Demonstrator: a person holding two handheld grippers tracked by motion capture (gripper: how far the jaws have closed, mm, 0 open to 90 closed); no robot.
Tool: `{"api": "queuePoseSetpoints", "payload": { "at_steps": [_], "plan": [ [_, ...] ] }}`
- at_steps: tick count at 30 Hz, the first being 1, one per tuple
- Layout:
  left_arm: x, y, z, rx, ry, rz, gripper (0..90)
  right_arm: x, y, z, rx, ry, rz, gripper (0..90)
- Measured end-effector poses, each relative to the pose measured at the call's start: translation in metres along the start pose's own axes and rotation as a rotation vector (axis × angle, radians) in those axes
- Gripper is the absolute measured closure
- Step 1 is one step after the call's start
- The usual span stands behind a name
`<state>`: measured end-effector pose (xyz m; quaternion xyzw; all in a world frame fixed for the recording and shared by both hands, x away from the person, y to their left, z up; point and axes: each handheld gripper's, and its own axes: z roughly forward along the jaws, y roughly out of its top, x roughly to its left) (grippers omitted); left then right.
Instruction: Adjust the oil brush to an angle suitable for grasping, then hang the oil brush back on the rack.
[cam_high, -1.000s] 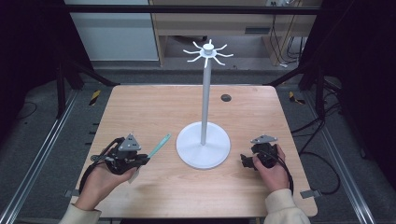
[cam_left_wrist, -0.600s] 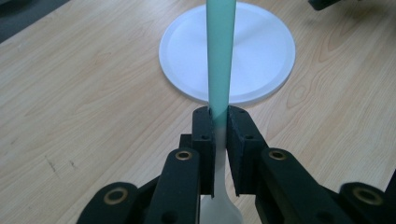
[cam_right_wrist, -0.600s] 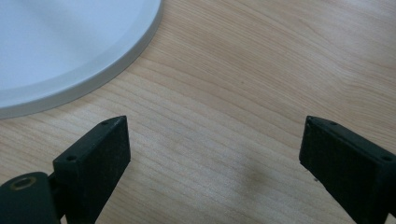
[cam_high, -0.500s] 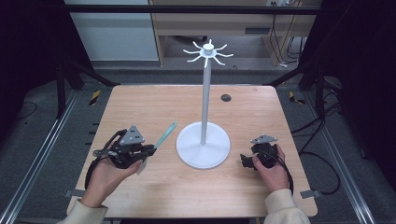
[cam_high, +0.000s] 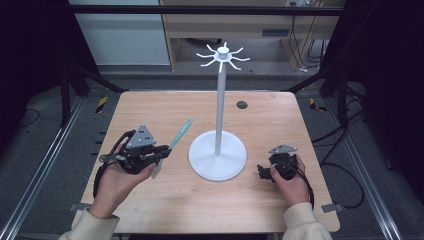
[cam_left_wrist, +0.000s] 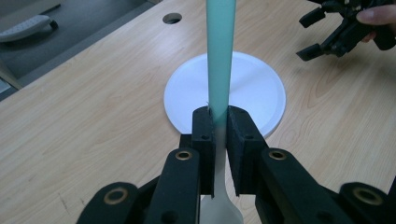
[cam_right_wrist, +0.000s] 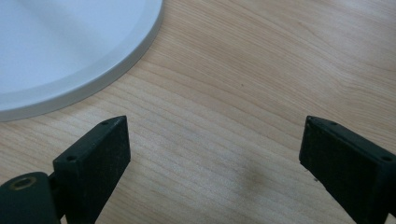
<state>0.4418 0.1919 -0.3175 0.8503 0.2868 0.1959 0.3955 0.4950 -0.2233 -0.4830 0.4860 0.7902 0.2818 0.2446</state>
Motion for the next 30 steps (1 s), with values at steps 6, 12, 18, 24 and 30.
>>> {"api": "queuePoseSetpoints", "payload": {
  "at_steps": [6,12,18,24,30],
  "plan": [
    [-0.001,0.013,-0.008,-0.045,0.011,-0.004,81.8,0.0,0.0,0.0,0.0,0.0,0.0,9.3],
    [-0.002,0.023,-0.015,-0.072,0.015,0.003,81.8,0.0,0.0,0.0,0.0,-0.001,-0.001,9.3],
    [-0.003,0.031,-0.022,-0.104,0.02,0.0,81.8,0.0,0.0,0.0,0.0,0.001,0.002,9.3],
    [-0.005,0.038,-0.026,-0.129,0.021,0.0,81.8,0.0,0.0,-0.001,0.001,0.001,0.001,9.3],
    [-0.008,0.048,-0.033,-0.15,0.026,0.008,81.8,-0.001,0.0,0.0,0.001,0.0,0.002,9.3]
  ]
}}
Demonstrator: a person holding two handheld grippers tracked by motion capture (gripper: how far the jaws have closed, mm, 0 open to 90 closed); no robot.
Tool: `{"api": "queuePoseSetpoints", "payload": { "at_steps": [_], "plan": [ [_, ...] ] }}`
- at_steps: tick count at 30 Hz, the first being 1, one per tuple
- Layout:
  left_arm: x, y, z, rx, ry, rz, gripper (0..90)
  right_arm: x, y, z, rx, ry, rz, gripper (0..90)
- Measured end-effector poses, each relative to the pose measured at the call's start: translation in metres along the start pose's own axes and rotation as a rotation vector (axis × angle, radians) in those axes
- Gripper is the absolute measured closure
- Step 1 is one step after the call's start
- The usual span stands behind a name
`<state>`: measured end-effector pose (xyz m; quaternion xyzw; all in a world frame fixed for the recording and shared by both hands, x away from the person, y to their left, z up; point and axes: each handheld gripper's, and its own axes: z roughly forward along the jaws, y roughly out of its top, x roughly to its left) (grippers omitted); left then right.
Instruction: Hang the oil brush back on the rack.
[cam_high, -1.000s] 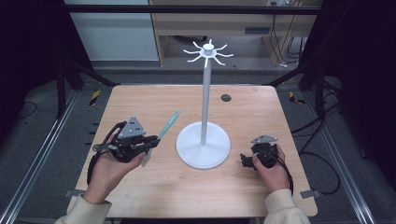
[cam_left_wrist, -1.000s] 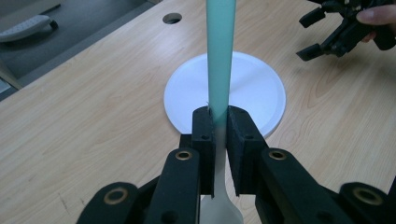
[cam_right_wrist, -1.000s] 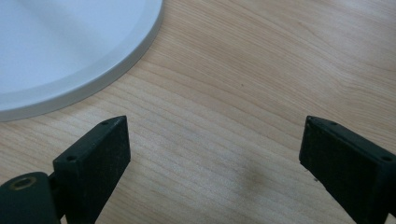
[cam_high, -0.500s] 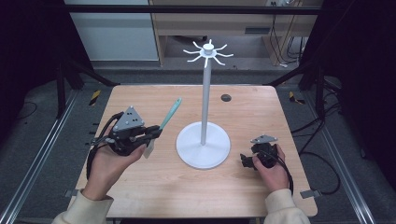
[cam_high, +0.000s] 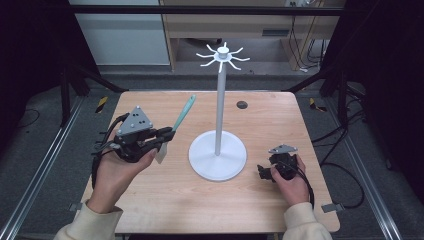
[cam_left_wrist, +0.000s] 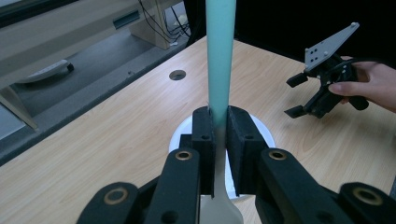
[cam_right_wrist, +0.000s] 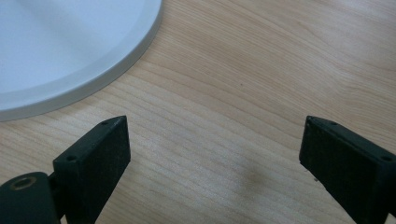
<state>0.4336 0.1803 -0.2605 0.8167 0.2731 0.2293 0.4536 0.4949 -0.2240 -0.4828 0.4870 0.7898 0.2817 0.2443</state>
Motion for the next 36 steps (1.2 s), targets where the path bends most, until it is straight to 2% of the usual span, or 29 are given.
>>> {"api": "queuePoseSetpoints", "payload": {
  "at_steps": [12,21,36],
  "plan": [
    [-0.007,0.024,-0.01,-0.052,0.004,0.02,81.8,0.0,0.0,0.0,0.0,0.001,-0.001,9.3],
    [-0.013,0.037,-0.01,-0.068,0.001,0.038,81.8,0.0,0.0,0.0,0.0,-0.001,-0.003,9.3],
    [-0.002,0.049,-0.012,-0.072,0.03,0.024,81.8,0.0,0.0,0.0,0.001,0.0,0.0,9.3]
  ]
}}
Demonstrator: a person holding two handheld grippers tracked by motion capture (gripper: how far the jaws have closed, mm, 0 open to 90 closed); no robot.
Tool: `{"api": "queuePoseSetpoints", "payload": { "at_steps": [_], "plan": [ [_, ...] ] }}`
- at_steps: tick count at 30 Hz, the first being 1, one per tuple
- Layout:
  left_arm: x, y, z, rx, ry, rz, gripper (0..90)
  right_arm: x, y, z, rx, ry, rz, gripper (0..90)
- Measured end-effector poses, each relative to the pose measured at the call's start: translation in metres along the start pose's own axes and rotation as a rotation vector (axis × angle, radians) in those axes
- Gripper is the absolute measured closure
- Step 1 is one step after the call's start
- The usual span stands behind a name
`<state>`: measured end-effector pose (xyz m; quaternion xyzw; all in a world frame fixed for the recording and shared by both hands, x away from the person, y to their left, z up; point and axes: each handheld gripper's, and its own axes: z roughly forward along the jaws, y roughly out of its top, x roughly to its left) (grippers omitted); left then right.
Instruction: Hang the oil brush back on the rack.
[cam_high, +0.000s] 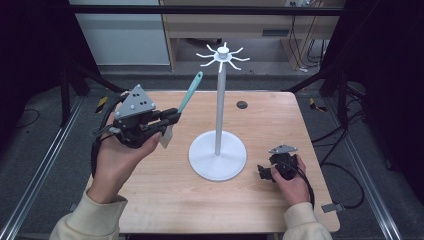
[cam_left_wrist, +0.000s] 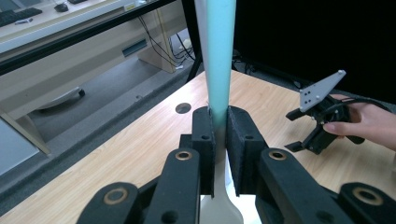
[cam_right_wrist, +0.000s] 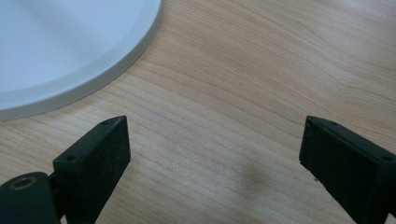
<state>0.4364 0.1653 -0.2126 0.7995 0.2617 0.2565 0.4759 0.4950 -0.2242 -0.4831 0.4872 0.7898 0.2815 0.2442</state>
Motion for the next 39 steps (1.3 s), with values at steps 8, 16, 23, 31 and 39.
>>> {"api": "queuePoseSetpoints", "payload": {
  "at_steps": [8,16,23,31,39],
  "plan": [
    [0.013,0.003,0.006,0.012,0.003,-0.029,81.8,0.0,0.0,0.0,0.001,0.001,0.003,9.3],
    [0.014,0.007,0.011,0.015,-0.009,-0.025,81.7,0.0,0.0,0.0,0.001,0.002,0.003,9.3],
    [0.014,0.01,0.014,0.02,-0.003,-0.022,81.7,-0.001,0.0,-0.001,0.003,-0.001,-0.001,9.3],
    [0.016,0.009,0.019,0.032,-0.014,-0.027,81.7,-0.001,0.0,0.0,0.003,-0.001,-0.001,9.3],
    [0.017,0.01,0.024,0.038,-0.023,-0.029,81.7,-0.001,0.0,0.0,0.002,-0.001,-0.003,9.3]
  ]
}}
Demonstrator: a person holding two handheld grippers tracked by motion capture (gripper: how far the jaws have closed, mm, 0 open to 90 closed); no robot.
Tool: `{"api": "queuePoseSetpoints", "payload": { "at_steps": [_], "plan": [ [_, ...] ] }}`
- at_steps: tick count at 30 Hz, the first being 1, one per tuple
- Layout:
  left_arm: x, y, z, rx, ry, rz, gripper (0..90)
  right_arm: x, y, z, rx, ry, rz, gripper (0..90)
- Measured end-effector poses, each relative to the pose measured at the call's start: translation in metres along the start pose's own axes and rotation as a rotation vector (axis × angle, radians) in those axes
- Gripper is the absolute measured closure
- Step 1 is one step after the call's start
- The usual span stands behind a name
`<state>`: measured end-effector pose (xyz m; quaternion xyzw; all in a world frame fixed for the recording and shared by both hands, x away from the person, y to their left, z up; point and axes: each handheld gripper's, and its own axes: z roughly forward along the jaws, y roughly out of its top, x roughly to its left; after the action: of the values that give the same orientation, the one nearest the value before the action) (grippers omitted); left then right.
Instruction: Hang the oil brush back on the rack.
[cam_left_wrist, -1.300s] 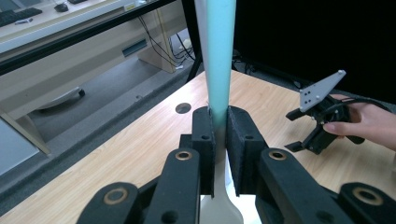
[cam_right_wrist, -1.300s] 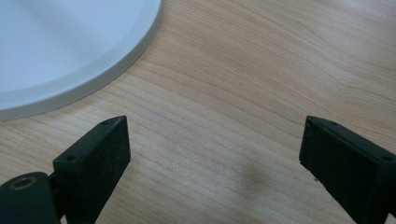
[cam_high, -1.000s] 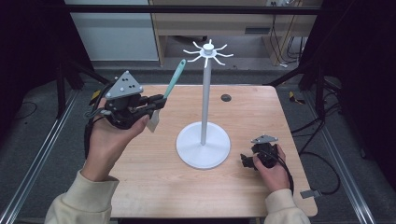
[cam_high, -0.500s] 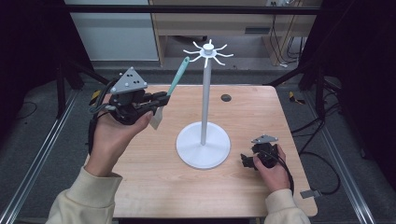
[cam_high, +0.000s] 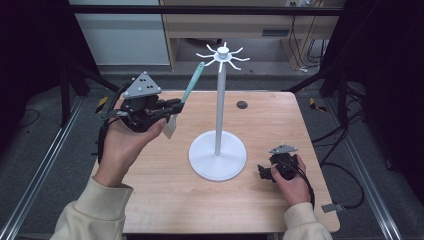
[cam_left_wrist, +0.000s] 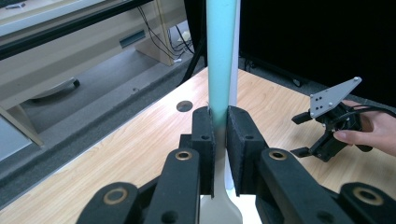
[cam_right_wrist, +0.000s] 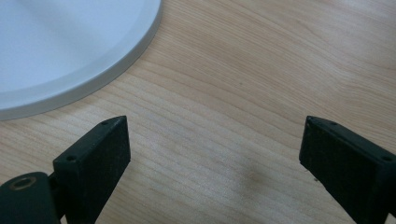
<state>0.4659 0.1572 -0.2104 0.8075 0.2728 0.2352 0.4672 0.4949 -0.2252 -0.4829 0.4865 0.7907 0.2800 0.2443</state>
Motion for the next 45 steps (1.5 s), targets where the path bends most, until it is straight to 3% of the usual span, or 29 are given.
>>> {"api": "queuePoseSetpoints", "payload": {
  "at_steps": [15,45],
  "plan": [
    [0.0,0.002,0.017,0.011,-0.016,-0.015,81.7,0.0,0.0,0.0,0.0,0.003,0.002,9.3],
    [0.0,0.003,0.03,0.019,-0.016,-0.012,81.7,-0.001,0.0,-0.002,-0.016,0.002,0.005,9.3]
  ]
}}
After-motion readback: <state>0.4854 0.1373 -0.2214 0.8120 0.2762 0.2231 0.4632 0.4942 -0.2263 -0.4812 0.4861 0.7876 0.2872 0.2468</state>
